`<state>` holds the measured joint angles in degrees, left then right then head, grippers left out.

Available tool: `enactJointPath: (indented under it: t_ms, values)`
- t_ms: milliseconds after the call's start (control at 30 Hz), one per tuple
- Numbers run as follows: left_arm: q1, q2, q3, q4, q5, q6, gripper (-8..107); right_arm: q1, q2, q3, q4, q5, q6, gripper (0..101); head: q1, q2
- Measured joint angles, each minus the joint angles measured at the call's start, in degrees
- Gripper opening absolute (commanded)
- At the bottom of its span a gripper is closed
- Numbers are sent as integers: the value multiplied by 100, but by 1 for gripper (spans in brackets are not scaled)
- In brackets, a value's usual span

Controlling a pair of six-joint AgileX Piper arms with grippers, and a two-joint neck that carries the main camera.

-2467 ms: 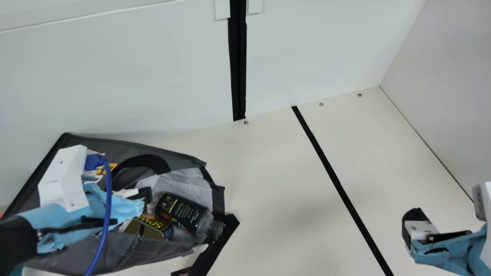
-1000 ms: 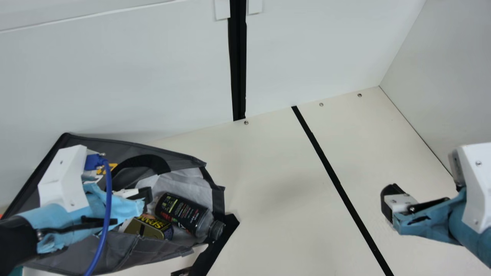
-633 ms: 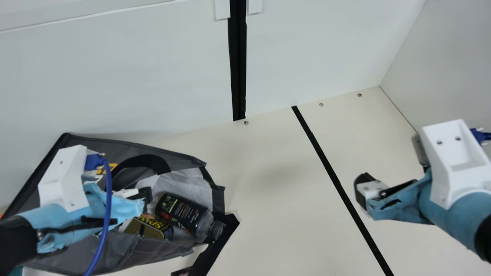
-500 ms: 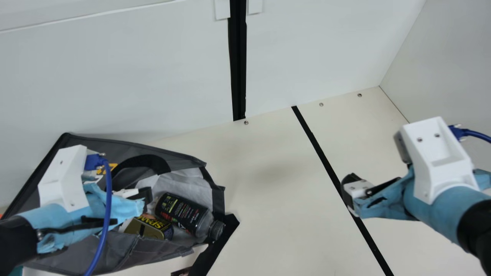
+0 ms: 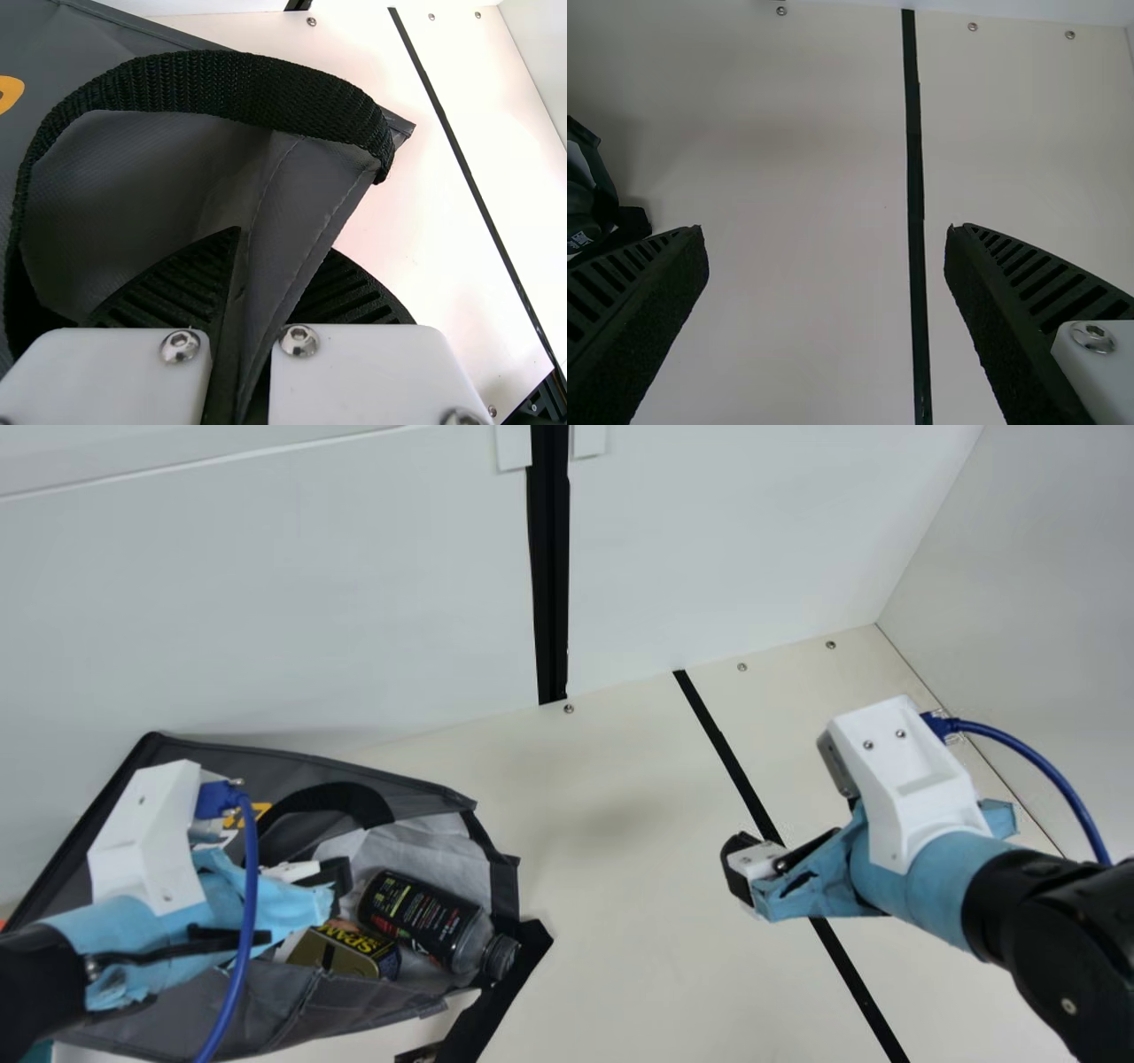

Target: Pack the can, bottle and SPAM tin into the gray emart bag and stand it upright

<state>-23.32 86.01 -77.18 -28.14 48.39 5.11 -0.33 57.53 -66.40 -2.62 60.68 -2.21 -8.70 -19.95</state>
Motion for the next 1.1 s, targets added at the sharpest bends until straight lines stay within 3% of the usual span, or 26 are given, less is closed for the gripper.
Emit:
enactJointPath:
  t_ms: [567, 1100]
  values:
    - [0, 0, 0, 0, 0, 0, -8, -429, 403, 596, 1379, -554, -1418, 95, 0, 9]
    - [0, 0, 0, 0, 0, 0, -8, -339, 953, 1056, 1999, -1224, -2377, 95, 0, 0]
